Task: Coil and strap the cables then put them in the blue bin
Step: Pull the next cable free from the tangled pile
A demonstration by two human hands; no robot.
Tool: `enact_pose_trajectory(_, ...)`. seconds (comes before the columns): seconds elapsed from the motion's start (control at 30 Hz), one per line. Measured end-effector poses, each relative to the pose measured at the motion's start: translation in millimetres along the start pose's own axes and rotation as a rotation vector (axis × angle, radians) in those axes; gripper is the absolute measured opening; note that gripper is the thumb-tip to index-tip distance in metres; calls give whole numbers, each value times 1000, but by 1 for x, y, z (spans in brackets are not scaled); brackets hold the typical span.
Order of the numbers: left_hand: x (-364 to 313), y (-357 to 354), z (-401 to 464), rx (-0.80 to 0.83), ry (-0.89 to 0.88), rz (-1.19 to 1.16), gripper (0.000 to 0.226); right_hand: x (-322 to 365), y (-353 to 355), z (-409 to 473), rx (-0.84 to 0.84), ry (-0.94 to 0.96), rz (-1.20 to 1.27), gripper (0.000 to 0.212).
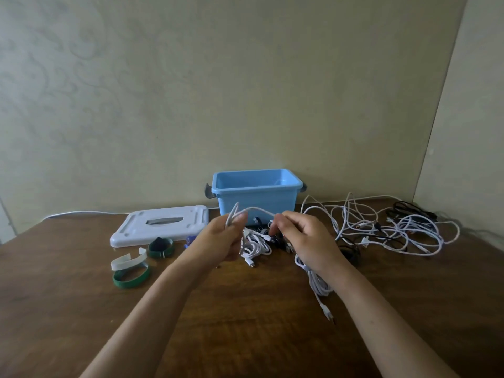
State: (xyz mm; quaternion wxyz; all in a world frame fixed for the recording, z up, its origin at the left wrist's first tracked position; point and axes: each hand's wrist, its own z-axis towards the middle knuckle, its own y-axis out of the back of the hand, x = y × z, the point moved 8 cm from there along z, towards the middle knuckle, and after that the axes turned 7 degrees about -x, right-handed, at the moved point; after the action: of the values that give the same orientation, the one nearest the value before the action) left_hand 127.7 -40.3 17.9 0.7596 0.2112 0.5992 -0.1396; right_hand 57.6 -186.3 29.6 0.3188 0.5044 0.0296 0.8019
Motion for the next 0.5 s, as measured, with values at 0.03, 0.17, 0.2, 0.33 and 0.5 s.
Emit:
enact_pose_trajectory(0.03, 1, -3, -1, 23, -11, 43, 34, 0, -2, -1, 18, -7, 25, 36)
enact_pose_trajectory(0.17, 5, -2, -1, -52, -28, 213, 32, 2, 2, 0, 12, -12, 54, 29)
enact_pose_trajectory(0.2, 4, 2, -1, -96, -42, 213, 33, 1, 6, 1, -12, 13, -12, 25)
enact_pose_trajectory(0.33, -5, 15, -2, -219, -80, 69, 44, -19, 17, 4, 38, -40, -496, 15)
enact_pose_trajectory(0.5, -6, 5, -3, -184, -75, 124, 52, -51, 26, 4, 67, -268, -832, 12)
